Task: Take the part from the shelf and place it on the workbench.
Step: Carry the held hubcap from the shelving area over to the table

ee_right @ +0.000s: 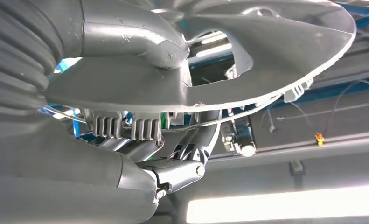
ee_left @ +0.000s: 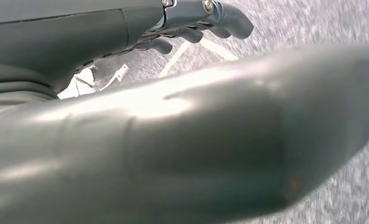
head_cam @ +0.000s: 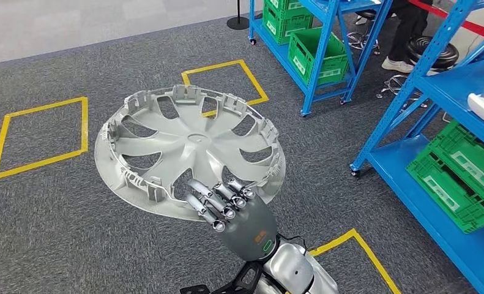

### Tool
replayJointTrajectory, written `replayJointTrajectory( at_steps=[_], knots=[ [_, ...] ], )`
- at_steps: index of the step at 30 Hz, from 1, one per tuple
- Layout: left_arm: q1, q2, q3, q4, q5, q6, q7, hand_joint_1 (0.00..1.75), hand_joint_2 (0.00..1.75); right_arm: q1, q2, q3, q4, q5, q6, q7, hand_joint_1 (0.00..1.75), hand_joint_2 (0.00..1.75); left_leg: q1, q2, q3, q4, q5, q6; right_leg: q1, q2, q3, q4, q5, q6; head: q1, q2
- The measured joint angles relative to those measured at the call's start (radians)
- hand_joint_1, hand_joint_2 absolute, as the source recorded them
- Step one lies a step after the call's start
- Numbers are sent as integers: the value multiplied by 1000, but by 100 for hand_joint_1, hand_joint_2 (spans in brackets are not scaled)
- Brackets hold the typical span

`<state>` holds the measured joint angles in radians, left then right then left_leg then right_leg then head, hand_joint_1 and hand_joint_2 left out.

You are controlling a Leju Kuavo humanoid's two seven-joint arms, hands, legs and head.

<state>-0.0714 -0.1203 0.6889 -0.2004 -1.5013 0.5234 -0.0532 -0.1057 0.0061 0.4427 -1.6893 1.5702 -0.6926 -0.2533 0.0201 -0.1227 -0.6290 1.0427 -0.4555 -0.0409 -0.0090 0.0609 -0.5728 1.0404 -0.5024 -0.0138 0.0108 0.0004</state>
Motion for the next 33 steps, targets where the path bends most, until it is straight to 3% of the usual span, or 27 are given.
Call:
replayJointTrajectory(
  at_steps=[1,3,5,6,7,9,11,12,14,16,17,19,21,22,23,25,27,29,30,31,33],
  knots=[
    [-1,2,-3,0,0,30,-8,0,0,-4,0,5,0,0,0,1,175,175,-1,23,-11,19,-12,-4,-1,-14,2,-5,3,-8,-2,0],
    [-8,4,-7,-1,1,79,-30,0,0,-8,-1,8,0,0,0,2,175,175,-5,84,-56,116,-67,-8,2,-45,5,-10,6,-18,-6,0],
    [-13,4,-11,-1,12,97,-46,0,0,-8,-2,9,0,0,0,-3,175,175,-4,109,-107,236,-119,-13,6,-76,4,-10,5,-23,-7,0],
    [-13,4,-15,-1,19,97,-49,0,0,-9,-3,10,0,0,0,-7,175,175,-4,113,-115,262,-123,-14,7,-90,4,-10,5,-24,-7,0],
    [-11,4,-21,-1,28,95,-49,0,0,-9,-4,10,0,0,0,-11,175,175,-4,117,-104,251,-111,-14,7,-103,4,-9,4,-24,-7,0],
    [-7,4,-33,-1,35,87,-45,0,0,-12,-5,10,1,0,0,-18,175,175,-4,139,-35,134,-58,-12,8,-125,5,-7,2,-21,-7,0],
    [-4,3,-41,-1,36,78,-42,0,0,-15,-9,9,1,0,0,-29,175,175,-9,168,26,25,-27,-1,13,-142,5,-3,-2,-12,-6,0],
    [-2,3,-44,-1,34,78,-39,0,0,-16,-11,8,1,0,0,-37,175,175,-11,174,36,2,-24,7,16,-149,4,-2,-2,-7,-5,0],
    [8,3,-49,-1,26,100,-23,0,0,-17,-16,3,0,0,0,-58,175,175,-14,159,34,-2,-22,22,18,-163,5,-4,-2,4,-3,0],
    [16,3,-53,-1,19,136,-1,0,0,-14,-20,-3,-3,0,0,-76,175,175,-11,143,33,-7,-16,35,13,-144,0,15,-18,16,-3,0],
    [17,3,-54,-1,18,147,6,0,0,-11,-21,-6,-4,-1,0,-79,175,175,-9,134,33,-9,-13,41,11,-123,-14,50,-40,21,-2,0],
    [17,4,-56,-1,21,154,11,0,0,-4,-23,-10,-7,-1,0,-80,175,175,-8,113,29,-10,-9,48,6,-79,-72,174,-102,27,-1,0],
    [18,4,-56,0,26,152,9,0,0,0,-24,-10,-6,-1,0,-75,175,175,-9,89,26,-7,-8,50,5,-67,-122,270,-128,28,0,0],
    [19,3,-56,0,28,149,7,0,0,-1,-24,-9,-4,-1,0,-71,175,175,-9,76,25,-6,-7,49,5,-65,-122,266,-113,26,0,0],
    [20,3,-56,1,31,146,5,0,0,-2,-24,-8,-2,-1,0,-66,175,175,-9,63,25,-4,-6,48,4,-60,-102,222,-81,24,0,0],
    [19,2,-56,1,36,136,5,0,0,-8,-25,-4,3,-1,0,-56,175,175,-9,38,22,-1,-4,43,2,-24,-37,86,-19,19,-1,0],
    [18,0,-55,1,34,127,12,0,0,-15,-27,0,5,-1,0,-49,175,175,-8,19,16,0,0,32,3,6,-3,9,2,15,-1,0],
    [20,-1,-54,2,41,138,35,0,0,-18,-29,3,6,-1,0,-47,175,175,-5,1,9,-5,6,17,8,-4,-2,-1,5,7,0,0],
    [22,-3,-51,2,56,149,47,0,0,-18,-29,4,5,0,0,-48,175,175,-4,1,5,-5,7,11,8,-15,-1,-5,8,1,0,0],
    [22,-5,-44,2,82,159,55,0,0,-18,-29,3,3,-1,0,-50,175,175,-5,15,-1,4,-1,6,7,-26,1,-11,12,-7,-1,0],
    [18,-8,-18,2,137,166,60,0,0,-13,-29,-1,-4,-1,0,-54,175,175,-7,69,-36,79,-50,0,6,-52,3,-19,18,-18,-3,0]
  ],
)
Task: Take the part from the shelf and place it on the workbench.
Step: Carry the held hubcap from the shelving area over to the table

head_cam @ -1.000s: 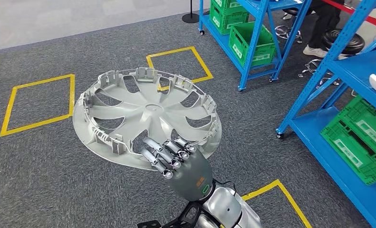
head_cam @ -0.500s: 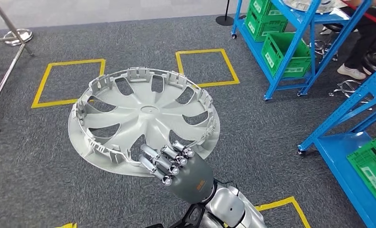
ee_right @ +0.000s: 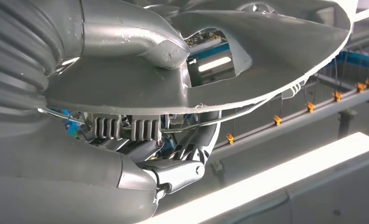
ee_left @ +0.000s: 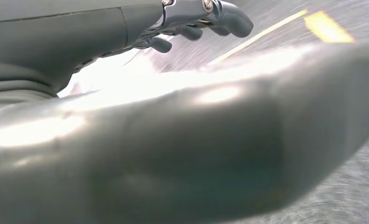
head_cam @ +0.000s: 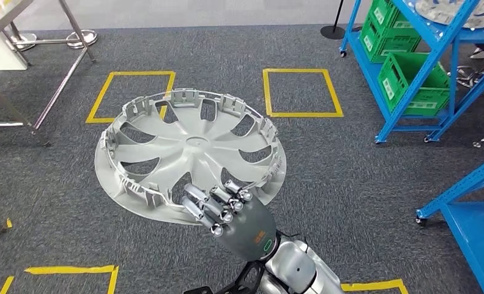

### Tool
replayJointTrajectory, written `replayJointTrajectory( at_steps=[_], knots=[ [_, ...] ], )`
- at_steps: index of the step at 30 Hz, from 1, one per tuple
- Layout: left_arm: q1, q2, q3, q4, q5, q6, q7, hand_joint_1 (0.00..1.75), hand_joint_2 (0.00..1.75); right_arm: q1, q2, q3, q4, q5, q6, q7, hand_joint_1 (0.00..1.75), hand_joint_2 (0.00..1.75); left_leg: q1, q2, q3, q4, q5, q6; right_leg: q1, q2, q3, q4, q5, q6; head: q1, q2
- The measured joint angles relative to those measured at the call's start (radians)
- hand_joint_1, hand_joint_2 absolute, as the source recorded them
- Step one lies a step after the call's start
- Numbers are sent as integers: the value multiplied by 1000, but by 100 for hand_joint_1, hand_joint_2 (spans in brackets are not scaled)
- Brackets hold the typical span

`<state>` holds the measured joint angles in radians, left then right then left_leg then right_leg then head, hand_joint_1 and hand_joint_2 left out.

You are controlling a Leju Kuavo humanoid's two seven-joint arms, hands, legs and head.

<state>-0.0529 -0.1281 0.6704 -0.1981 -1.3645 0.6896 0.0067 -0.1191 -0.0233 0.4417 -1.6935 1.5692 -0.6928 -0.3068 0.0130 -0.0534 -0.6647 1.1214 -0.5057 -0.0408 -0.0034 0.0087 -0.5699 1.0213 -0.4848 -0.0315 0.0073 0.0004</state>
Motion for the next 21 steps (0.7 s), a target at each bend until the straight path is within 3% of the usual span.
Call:
replayJointTrajectory(
  at_steps=[2,3,4,5,7,8,10,12,14,16,18,19,20,21],
  knots=[
    [-2,-1,24,0,23,-4,0,0,0,9,0,-6,-10,0,0,-3,175,175,-1,36,-55,128,-66,-6,3,-27,-1,0,-1,-4,-1,0],
    [-2,1,31,0,24,-7,-2,0,0,15,0,-8,-15,0,0,-4,175,175,0,42,-73,173,-82,-9,3,-41,-1,0,-1,-4,-1,0],
    [-1,3,36,0,23,-10,-6,0,0,20,0,-9,-20,0,0,-5,175,175,1,46,-74,185,-79,-11,3,-55,-1,0,-2,-4,-1,0],
    [0,5,40,0,22,-12,-11,0,0,25,0,-10,-25,0,0,-5,175,175,2,52,-54,154,-58,-13,3,-68,-1,1,-3,-3,-1,0],
    [-2,9,50,0,28,-17,-24,0,0,31,0,-10,-35,0,0,-5,175,175,3,88,22,20,-3,-13,4,-90,0,6,-8,4,-2,0],
    [-4,10,55,0,35,-20,-29,0,0,33,0,-10,-38,0,0,-4,175,175,2,107,54,-36,16,-7,6,-99,0,10,-11,10,-1,0],
    [-6,10,67,-1,50,-27,-36,0,0,33,0,-10,-42,0,0,-2,175,175,0,123,72,-76,23,8,12,-113,1,14,-15,20,2,0],
    [-6,11,79,-1,58,-31,-37,0,0,32,1,-9,-43,0,0,0,175,175,0,101,70,-77,29,23,11,-124,5,14,-17,31,3,0],
    [-7,13,87,-2,62,-32,-37,0,0,33,2,-9,-45,0,0,2,175,175,3,79,69,-80,34,36,5,-89,-6,47,-43,43,4,0],
    [-10,13,89,-2,63,-33,-37,0,0,34,2,-9,-46,0,0,4,175,175,4,56,66,-82,38,45,0,-34,-56,155,-103,49,6,0],
    [-13,12,90,-3,61,-37,-34,0,0,35,2,-8,-46,0,0,7,175,175,3,29,62,-81,40,49,1,-16,-118,278,-148,49,7,0],
    [-13,11,90,-2,58,-41,-29,0,0,34,2,-7,-46,0,0,10,175,175,2,14,61,-80,41,49,1,-13,-131,299,-144,47,7,0],
    [-13,9,90,-2,54,-47,-23,0,0,32,2,-6,-46,0,0,13,175,175,2,-1,61,-79,42,49,1,-10,-124,281,-122,43,7,0],
    [-13,7,90,-2,50,-52,-14,0,0,29,2,-6,-46,0,0,17,175,175,2,-16,61,-78,43,48,1,-2,-98,225,-86,38,7,0]
  ],
)
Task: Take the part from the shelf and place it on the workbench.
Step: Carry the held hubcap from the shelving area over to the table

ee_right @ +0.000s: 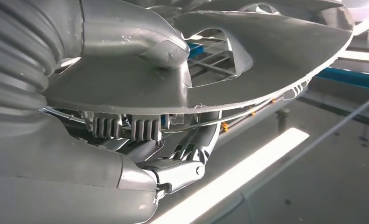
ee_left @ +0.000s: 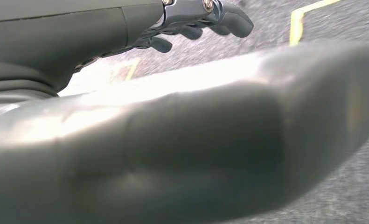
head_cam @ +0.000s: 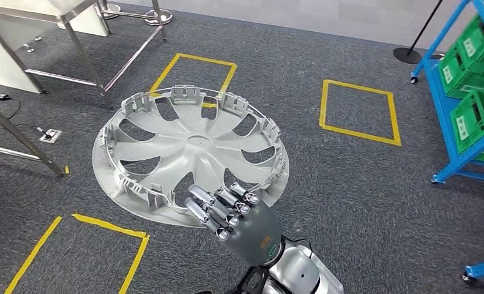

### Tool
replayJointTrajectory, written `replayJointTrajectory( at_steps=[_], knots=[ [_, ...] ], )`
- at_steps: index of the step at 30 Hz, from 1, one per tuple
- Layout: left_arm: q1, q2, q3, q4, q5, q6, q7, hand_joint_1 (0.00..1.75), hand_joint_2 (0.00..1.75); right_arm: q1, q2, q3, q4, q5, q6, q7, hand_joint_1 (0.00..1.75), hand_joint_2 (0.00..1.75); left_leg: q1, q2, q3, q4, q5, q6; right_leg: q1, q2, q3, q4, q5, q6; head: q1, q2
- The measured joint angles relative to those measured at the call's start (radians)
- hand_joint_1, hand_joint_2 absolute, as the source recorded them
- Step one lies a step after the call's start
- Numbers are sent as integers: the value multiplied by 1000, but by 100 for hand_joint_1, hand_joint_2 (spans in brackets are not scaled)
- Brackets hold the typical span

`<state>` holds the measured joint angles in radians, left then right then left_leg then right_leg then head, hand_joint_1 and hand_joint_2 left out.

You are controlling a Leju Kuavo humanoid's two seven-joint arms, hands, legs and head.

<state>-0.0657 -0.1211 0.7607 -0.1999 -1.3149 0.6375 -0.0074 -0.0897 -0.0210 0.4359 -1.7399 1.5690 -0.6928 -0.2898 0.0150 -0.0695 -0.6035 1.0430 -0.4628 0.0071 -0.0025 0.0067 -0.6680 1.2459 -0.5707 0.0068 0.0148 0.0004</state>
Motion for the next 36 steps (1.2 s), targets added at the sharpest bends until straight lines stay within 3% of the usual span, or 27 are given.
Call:
replayJointTrajectory(
  at_steps=[2,3,4,6,7,9,11,13,14,16,18,19,21,23,25,27,28,29,31,33,35,36],
  knots=[
    [-1,-8,0,0,-7,-11,19,0,0,-10,0,2,0,0,0,7,175,175,1,-26,-2,2,2,-5,0,40,64,-139,59,-9,0,0],
    [-1,-12,0,0,-10,-16,28,0,0,-16,0,3,-1,0,0,9,175,175,1,-36,-5,2,4,-11,2,55,84,-184,72,-11,0,0],
    [0,-15,0,1,-13,-21,37,0,0,-22,0,4,-2,0,0,9,175,175,3,-45,-9,2,6,-17,4,62,92,-205,74,-12,0,0],
    [4,-19,1,1,-14,-34,49,0,0,-31,0,4,-9,-1,0,4,175,175,6,-62,-15,-4,12,-33,6,44,93,-212,79,-16,2,0],
    [5,-21,3,2,-11,-46,54,0,0,-34,1,4,-12,-9,0,-3,175,175,5,-54,-18,-2,9,-38,4,33,95,-218,82,-22,1,0],
    [5,-23,11,2,0,-78,62,0,0,-36,6,4,-19,-48,0,-34,175,175,0,-6,-44,47,-25,-46,-1,8,100,-231,89,-34,-4,0],
    [2,-24,21,2,13,-102,65,0,0,-34,13,3,-22,-92,0,-85,175,175,-1,46,-97,167,-90,-52,1,-18,100,-232,89,-40,-8,0],
    [2,-25,30,2,18,-121,66,0,0,-28,22,2,-24,-105,0,-125,175,175,1,60,-133,255,-120,-58,3,-45,100,-232,87,-41,-8,0],
    [2,-25,34,2,18,-132,67,0,0,-26,26,2,-25,-108,0,-136,175,175,2,64,-125,248,-107,-60,3,-58,101,-231,86,-41,-8,0],
    [1,-24,41,2,21,-162,69,0,0,-23,36,2,-30,-121,0,-155,175,175,2,89,-58,130,-50,-61,3,-82,103,-228,83,-36,-9,0],
    [-1,-25,43,2,23,-201,70,0,0,-21,45,0,-33,-145,0,-182,175,175,-1,123,4,19,-14,-50,7,-102,104,-222,76,-26,-8,0],
    [-2,-25,44,2,24,-217,70,0,0,-19,50,-4,-34,-158,0,-199,175,175,-3,132,15,-5,-10,-41,10,-110,105,-220,74,-21,-7,0],
    [-2,-25,48,2,25,-231,68,0,0,-18,63,-13,-34,-169,0,-226,175,175,-5,115,11,-5,-9,-24,12,-126,107,-219,72,-12,-6,0],
    [-2,-25,54,1,27,-232,66,0,0,-17,76,-20,-35,-169,0,-239,175,175,-2,94,9,-8,-4,-12,7,-100,103,-201,56,1,-6,0],
    [-5,-24,59,0,31,-232,64,0,0,-14,82,-28,-37,-168,0,-243,175,175,3,72,7,-10,1,-2,1,-42,62,-108,1,11,-4,0],
    [-7,-23,64,0,35,-231,58,0,0,-8,83,-36,-38,-166,0,-247,175,175,4,48,4,-10,2,2,-1,-15,-3,25,-57,15,-3,0],
    [-7,-23,67,0,37,-229,55,0,0,-4,85,-40,-39,-160,0,-249,175,175,4,35,3,-9,3,2,-1,-13,-23,64,-65,15,-3,0],
    [-6,-23,69,0,38,-227,51,0,0,-1,88,-43,-43,-152,0,-251,175,175,4,21,3,-8,4,2,-1,-12,-26,66,-52,14,-3,0],
    [-6,-21,72,0,38,-224,46,0,0,4,95,-49,-60,-125,0,-247,175,175,4,-8,3,-6,6,-1,-2,5,24,-41,16,6,-3,0],
    [-7,-20,73,0,36,-223,41,0,0,3,100,-51,-84,-88,0,-226,175,175,3,-33,-1,-3,8,-9,-3,46,84,-168,64,-2,-3,0],
    [-7,-18,74,-1,34,-223,39,0,0,-2,102,-50,-107,-47,0,-187,175,175,4,-51,-7,-4,13,-23,0,61,100,-210,70,-6,-4,0],
    [-6,-16,74,-1,33,-223,39,0,0,-7,102,-49,-118,-29,0,-164,175,175,6,-61,-12,-7,15,-31,1,50,100,-212,73,-10,-4,0]
  ],
)
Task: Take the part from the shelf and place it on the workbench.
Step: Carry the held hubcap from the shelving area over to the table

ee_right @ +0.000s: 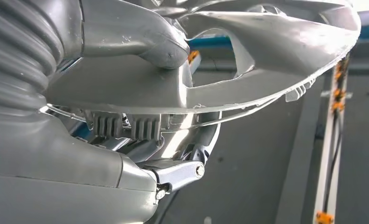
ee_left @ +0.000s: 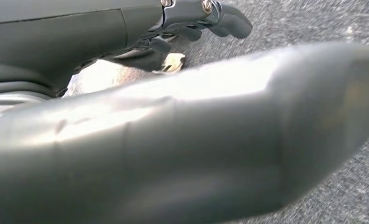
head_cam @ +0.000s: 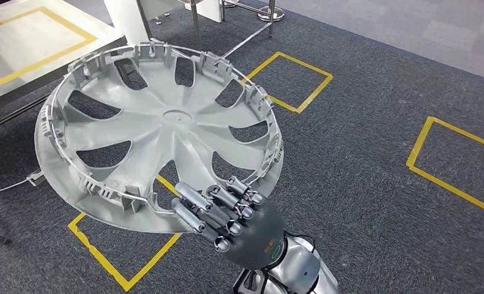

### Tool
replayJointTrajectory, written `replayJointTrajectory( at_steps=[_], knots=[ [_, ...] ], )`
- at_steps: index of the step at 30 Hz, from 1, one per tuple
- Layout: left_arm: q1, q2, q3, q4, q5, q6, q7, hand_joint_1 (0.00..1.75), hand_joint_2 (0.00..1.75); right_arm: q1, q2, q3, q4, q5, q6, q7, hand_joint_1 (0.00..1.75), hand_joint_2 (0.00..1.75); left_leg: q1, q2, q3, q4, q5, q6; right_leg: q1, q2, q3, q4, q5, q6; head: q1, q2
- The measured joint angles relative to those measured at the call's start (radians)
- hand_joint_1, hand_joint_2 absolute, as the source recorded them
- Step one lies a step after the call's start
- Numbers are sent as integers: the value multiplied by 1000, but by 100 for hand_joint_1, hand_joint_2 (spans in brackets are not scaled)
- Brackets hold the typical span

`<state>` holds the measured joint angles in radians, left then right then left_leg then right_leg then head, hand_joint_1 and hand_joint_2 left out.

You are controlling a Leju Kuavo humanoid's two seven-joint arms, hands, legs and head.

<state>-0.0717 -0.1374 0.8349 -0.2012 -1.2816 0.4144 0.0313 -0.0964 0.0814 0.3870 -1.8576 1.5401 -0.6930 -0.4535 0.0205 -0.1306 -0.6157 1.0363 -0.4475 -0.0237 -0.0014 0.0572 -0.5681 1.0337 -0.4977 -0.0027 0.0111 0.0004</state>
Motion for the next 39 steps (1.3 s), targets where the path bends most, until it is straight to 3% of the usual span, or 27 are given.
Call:
replayJointTrajectory(
  at_steps=[1,3,5,7,8,9,11,13,14,16,17,19,21,22,23,24,25,27,29,31,33,35,36,38,39],
  knots=[
    [1,2,1,0,-1,0,-1,0,0,-6,0,2,-9,12,0,22,175,175,2,1,-3,1,1,-6,0,-11,1,-3,3,-6,0,0],
    [2,4,3,0,-5,0,-1,0,0,-17,0,5,-25,24,0,58,175,175,0,45,-22,32,-22,-15,-4,-35,3,-11,9,-21,-4,0],
    [-1,4,6,0,-9,0,3,0,0,-22,-1,7,-37,28,0,75,175,175,-3,104,-69,139,-87,-22,-3,-61,3,-14,9,-30,-7,0],
    [-2,4,7,0,-11,0,10,0,0,-24,-3,8,-43,30,0,78,175,175,-1,121,-119,257,-137,-27,-1,-89,2,-13,8,-32,-8,0],
    [-1,4,8,0,-12,0,14,0,0,-25,-4,8,-44,30,0,78,175,175,-1,123,-123,275,-137,-29,-1,-103,2,-13,8,-32,-8,0],
    [0,5,8,0,-14,0,17,0,0,-26,-4,8,-46,30,0,78,175,175,-1,127,-107,252,-117,-30,-2,-115,3,-12,7,-31,-8,0],
    [0,6,9,0,-16,0,20,0,0,-27,-5,8,-50,30,0,77,175,175,-3,161,-34,121,-62,-29,-1,-139,4,-7,2,-24,-8,0],
    [-2,7,9,-1,-18,-2,26,0,0,-28,-5,8,-54,30,0,74,175,175,-6,192,18,23,-32,-15,4,-158,4,1,-4,-12,-7,0],
    [-2,6,9,0,-19,-4,31,0,0,-28,-5,8,-55,30,0,71,175,175,-8,196,22,11,-31,-6,7,-166,4,2,-5,-7,-5,0],
    [0,6,9,0,-19,-6,38,0,0,-30,-5,8,-58,30,0,64,175,175,-8,173,18,11,-26,9,7,-181,6,2,-6,3,-4,0],
    [1,6,9,0,-19,-7,39,0,0,-30,-5,8,-59,30,0,63,175,175,-6,162,17,10,-24,16,5,-171,5,7,-12,9,-4,0],
    [1,7,9,-1,-22,-8,37,0,0,-30,-6,7,-61,29,0,62,175,175,-2,140,15,6,-18,28,-2,-121,-20,66,-52,21,-2,0],
    [-1,7,9,-2,-25,-9,28,0,0,-28,-9,6,-61,29,0,57,175,175,-1,117,10,6,-14,35,-5,-73,-82,197,-115,27,0,0],
    [-1,7,9,-2,-27,-9,23,0,0,-26,-10,5,-61,29,0,53,175,175,-1,104,7,7,-13,36,-6,-65,-111,256,-135,28,0,0],
    [0,7,9,-2,-27,-8,16,0,0,-25,-12,4,-61,30,0,48,175,175,-2,90,6,8,-12,37,-6,-62,-127,284,-136,28,0,0],
    [0,7,9,-2,-27,-8,11,0,0,-24,-13,2,-61,30,0,44,175,175,-2,76,5,9,-11,36,-6,-60,-122,272,-117,25,0,0],
    [0,7,9,-2,-27,-7,6,0,0,-24,-13,-1,-61,30,0,38,175,175,-2,61,5,10,-10,34,-6,-54,-98,222,-84,21,0,0],
    [-3,6,9,-2,-27,-5,-1,0,0,-27,-14,-11,-61,29,0,25,175,175,-2,35,3,13,-7,28,-6,-18,-31,81,-24,10,-1,0],
    [-8,4,10,-3,-27,-7,-3,0,0,-31,-14,-21,-59,29,0,9,175,175,-1,17,-2,12,-3,17,-3,8,1,7,-8,3,1,0],
    [-8,4,10,-3,-27,-12,-8,0,0,-34,-13,-23,-55,29,0,10,175,175,2,6,-8,5,3,2,-1,-1,3,-1,-4,-3,2,0],
    [-9,5,12,-3,-20,-18,-15,0,0,-36,-14,-15,-50,23,0,36,175,175,1,38,-18,21,-9,-8,-5,-15,8,-11,6,-16,0,0],
    [-13,7,16,-3,-9,-21,-20,0,0,-37,-17,-6,-47,5,0,58,175,175,-1,95,-55,107,-63,-15,-7,-32,10,-18,12,-25,-4,0],
    [-15,7,18,-4,-4,-21,-21,0,0,-38,-20,-4,-45,-5,0,61,175,175,-1,112,-84,173,-98,-19,-6,-40,9,-18,12,-28,-5,0],
    [-17,8,23,-4,5,-20,-25,0,0,-41,-24,-1,-40,-26,0,50,175,175,1,121,-123,270,-132,-26,-6,-55,8,-17,12,-28,-5,0],
    [-17,10,26,-4,9,-18,-29,0,0,-42,-26,0,-38,-43,0,34,175,175,3,123,-117,268,-121,-29,-6,-60,7,-16,11,-27,-5,0]
  ],
)
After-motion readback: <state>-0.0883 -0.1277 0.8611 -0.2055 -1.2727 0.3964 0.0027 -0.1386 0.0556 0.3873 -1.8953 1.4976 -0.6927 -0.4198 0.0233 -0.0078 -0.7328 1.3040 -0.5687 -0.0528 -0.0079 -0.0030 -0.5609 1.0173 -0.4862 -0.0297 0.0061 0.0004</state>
